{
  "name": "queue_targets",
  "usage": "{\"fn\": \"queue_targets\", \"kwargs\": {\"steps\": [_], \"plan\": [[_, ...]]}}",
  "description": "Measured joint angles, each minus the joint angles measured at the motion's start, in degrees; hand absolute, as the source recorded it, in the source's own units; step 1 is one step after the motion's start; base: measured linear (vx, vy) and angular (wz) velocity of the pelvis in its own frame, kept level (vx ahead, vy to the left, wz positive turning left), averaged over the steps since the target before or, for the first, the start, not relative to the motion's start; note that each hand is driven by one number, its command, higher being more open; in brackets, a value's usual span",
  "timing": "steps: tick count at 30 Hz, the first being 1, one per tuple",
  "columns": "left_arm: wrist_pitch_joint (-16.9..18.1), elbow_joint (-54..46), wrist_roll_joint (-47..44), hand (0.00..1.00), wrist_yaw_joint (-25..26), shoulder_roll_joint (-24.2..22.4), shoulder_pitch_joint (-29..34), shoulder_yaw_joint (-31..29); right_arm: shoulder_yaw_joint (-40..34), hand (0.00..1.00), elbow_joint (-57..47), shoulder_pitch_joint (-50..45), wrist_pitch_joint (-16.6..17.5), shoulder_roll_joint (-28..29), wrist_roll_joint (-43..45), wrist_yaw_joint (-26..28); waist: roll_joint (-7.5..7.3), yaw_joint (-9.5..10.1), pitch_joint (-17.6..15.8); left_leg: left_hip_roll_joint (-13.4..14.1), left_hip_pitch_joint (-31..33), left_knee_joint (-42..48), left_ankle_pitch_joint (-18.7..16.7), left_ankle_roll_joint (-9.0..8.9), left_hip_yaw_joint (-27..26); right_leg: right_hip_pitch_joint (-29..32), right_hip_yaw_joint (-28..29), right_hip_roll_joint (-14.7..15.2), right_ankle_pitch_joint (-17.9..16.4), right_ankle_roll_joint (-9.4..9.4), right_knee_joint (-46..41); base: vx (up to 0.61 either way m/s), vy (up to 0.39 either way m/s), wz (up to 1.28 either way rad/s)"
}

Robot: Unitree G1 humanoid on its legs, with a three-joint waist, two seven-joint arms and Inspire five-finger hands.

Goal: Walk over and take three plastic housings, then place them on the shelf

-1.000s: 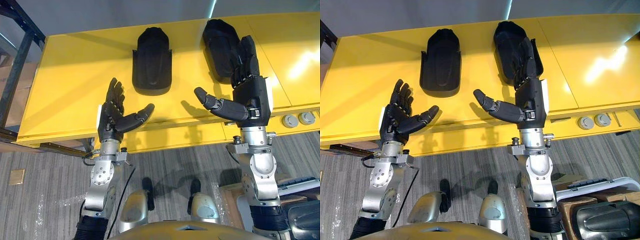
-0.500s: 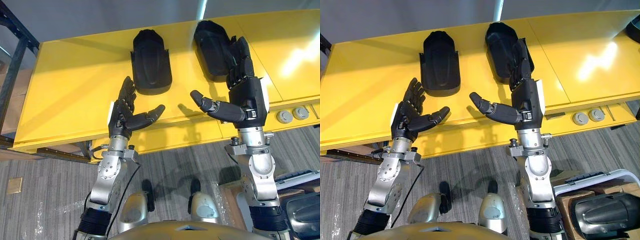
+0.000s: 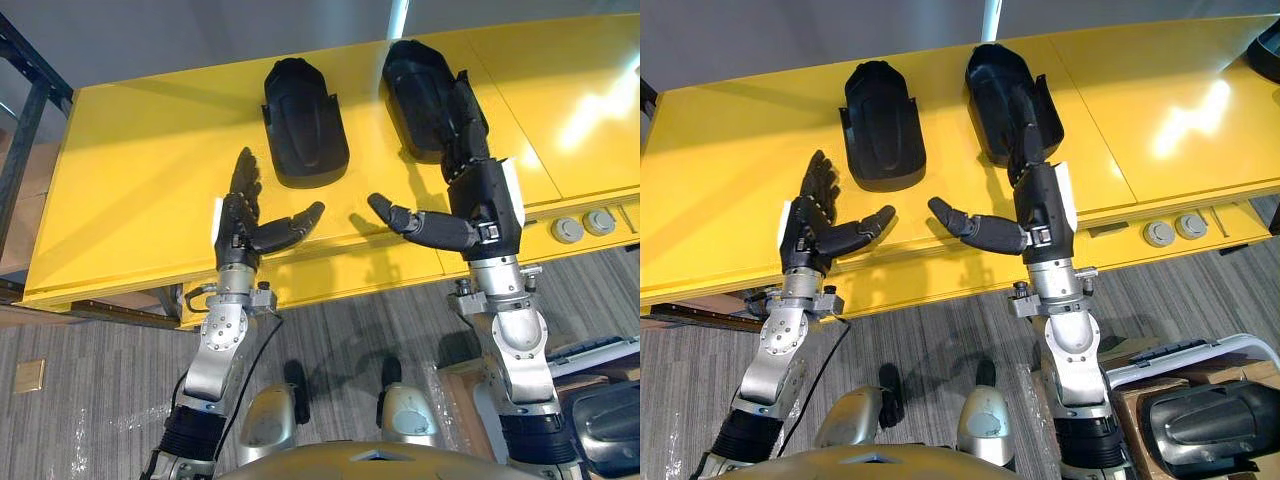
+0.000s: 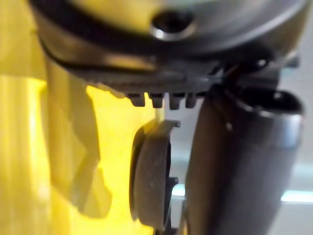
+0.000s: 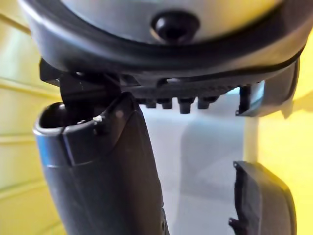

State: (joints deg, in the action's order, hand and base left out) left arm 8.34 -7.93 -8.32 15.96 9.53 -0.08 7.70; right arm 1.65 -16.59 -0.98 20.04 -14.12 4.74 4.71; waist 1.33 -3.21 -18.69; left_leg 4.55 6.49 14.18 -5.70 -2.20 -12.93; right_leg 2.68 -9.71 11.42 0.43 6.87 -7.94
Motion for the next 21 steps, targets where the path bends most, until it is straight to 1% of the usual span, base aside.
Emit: {"fn": "queue_targets", "kwargs": {"steps": [5, 7, 8, 10, 11, 12, 13, 15, 16, 17, 18, 20, 21], "plan": [[0.0, -0.2, 0.2, 1.00, 4.6, -0.1, 1.6, -4.2, 2.3, 1.00, 0.3, -0.6, -1.5, -2.0, -5.8, -0.8, 0.00, 0.42, 0.0, 0.0, -0.2, -0.9, 0.7, -0.15, 1.0, -0.6, -1.1, -0.1, 0.0, -0.01, 0.2, 0.00, -0.013, 0.10], [0.4, -1.9, 0.1, 1.00, 6.2, -0.6, 3.9, -5.4, 3.5, 1.00, 0.3, -0.8, -1.8, -1.9, -6.7, -2.7, 0.00, 1.42, 0.0, -0.1, -0.9, -1.5, 0.9, -0.30, 1.0, -1.1, -1.2, -0.2, 0.0, -0.03, 0.5, 0.00, 0.000, 0.00], [0.6, -2.5, 0.1, 1.00, 6.4, -0.7, 4.4, -5.6, 3.7, 1.00, 0.3, -0.8, -1.8, -1.9, -6.7, -3.3, -0.01, 1.57, 0.0, -0.1, -0.9, -1.6, 0.9, -0.37, 1.0, -1.2, -1.2, -0.2, 0.0, -0.03, 0.6, 0.00, -0.005, 0.03], [2.8, -5.8, -0.3, 1.00, 7.1, -0.9, 7.2, -6.5, 4.7, 1.00, 0.4, -0.9, -1.8, -1.6, -8.7, -7.4, -0.12, 1.72, 0.1, -0.1, -1.1, -2.0, 0.9, -0.66, 1.4, -1.6, -1.7, -0.2, 0.0, -0.05, 1.0, 0.00, -0.005, 0.08], [3.7, -6.7, -0.5, 1.00, 7.0, -1.0, 7.9, -6.7, 4.8, 1.00, 0.4, -1.1, -1.8, -1.3, -8.9, -8.5, -0.17, 1.78, 0.1, -0.2, -1.2, -2.2, 0.9, -0.69, 1.4, -1.7, -1.7, -0.2, 0.0, -0.05, 1.1, 0.01, -0.006, 0.06], [5.7, -9.1, -1.4, 1.00, 6.5, -1.7, 9.2, -7.0, 4.9, 1.00, 0.5, -1.2, -1.8, -0.7, -8.9, -10.8, -0.25, 1.91, 0.2, -0.2, -1.2, -2.5, 1.1, -0.72, 1.4, -1.7, -1.7, -0.2, 0.0, -0.05, 1.2, 0.00, 0.000, 0.00], [6.6, -10.4, -2.2, 1.00, 6.2, -2.2, 9.8, -7.0, 4.8, 1.00, 0.5, -1.3, -1.8, -0.3, -8.9, -11.9, -0.28, 1.98, 0.2, -0.2, -1.3, -2.6, 1.1, -0.73, 1.4, -1.8, -1.7, -0.3, 0.0, -0.05, 1.3, 0.00, 0.000, 0.00], [10.5, -14.2, -4.7, 1.00, 4.1, -3.4, 11.1, -6.7, 4.3, 1.00, 0.6, -2.3, -1.8, 1.7, -7.0, -14.5, -0.41, 2.23, 0.6, -0.3, -2.4, -3.6, 1.4, -0.76, 1.2, -2.6, -1.7, -0.3, 0.0, -0.05, 2.0, 0.04, -0.009, -0.05], [11.5, -15.3, -5.2, 1.00, 3.1, -3.5, 11.6, -6.6, 4.3, 1.00, 0.7, -3.0, -1.8, 2.3, -5.3, -14.6, -0.47, 2.26, 1.4, -0.3, -2.9, -4.2, 1.4, -0.82, 0.9, -2.9, -1.6, -0.4, 0.0, -0.06, 2.3, 0.06, -0.014, -0.08], [12.9, -15.9, -5.7, 1.00, 2.1, -3.6, 12.0, -6.2, 4.2, 1.00, 0.9, -4.1, -1.7, 3.3, -3.3, -14.9, -0.54, 2.19, 3.1, -0.3, -3.2, -4.9, 1.7, -0.74, 0.7, -3.0, -1.5, -0.5, 0.0, -0.06, 2.8, 0.07, -0.013, -0.08], [13.6, -16.3, -6.6, 1.00, 0.9, -3.8, 11.9, -5.9, 3.9, 1.00, 0.9, -4.6, -1.7, 3.9, -1.7, -15.1, -0.63, 2.15, 4.1, -0.3, -3.8, -5.6, 1.9, -0.65, 0.6, -3.4, -1.5, -0.5, 0.0, -0.06, 3.3, 0.07, -0.011, -0.06], [14.7, -17.2, -7.8, 1.00, -0.6, -4.2, 11.8, -5.3, 2.8, 1.00, 0.9, -4.9, -1.7, 4.8, -1.0, -15.4, -0.64, 1.79, 4.4, -0.3, -5.6, -6.5, 2.0, -0.73, 0.1, -4.5, -1.1, -0.6, 0.0, -0.06, 3.5, 0.07, -0.004, -0.12], [15.5, -17.5, -8.4, 1.00, -2.2, -4.2, 11.8, -5.0, 1.7, 1.00, 0.9, -5.0, -1.7, 5.6, -1.1, -16.0, -0.71, 1.43, 5.0, -0.3, -6.4, -6.8, 2.1, -0.76, -0.3, -5.0, -0.7, -0.7, 0.0, -0.06, 3.8, 0.07, 0.006, -0.26]]}}
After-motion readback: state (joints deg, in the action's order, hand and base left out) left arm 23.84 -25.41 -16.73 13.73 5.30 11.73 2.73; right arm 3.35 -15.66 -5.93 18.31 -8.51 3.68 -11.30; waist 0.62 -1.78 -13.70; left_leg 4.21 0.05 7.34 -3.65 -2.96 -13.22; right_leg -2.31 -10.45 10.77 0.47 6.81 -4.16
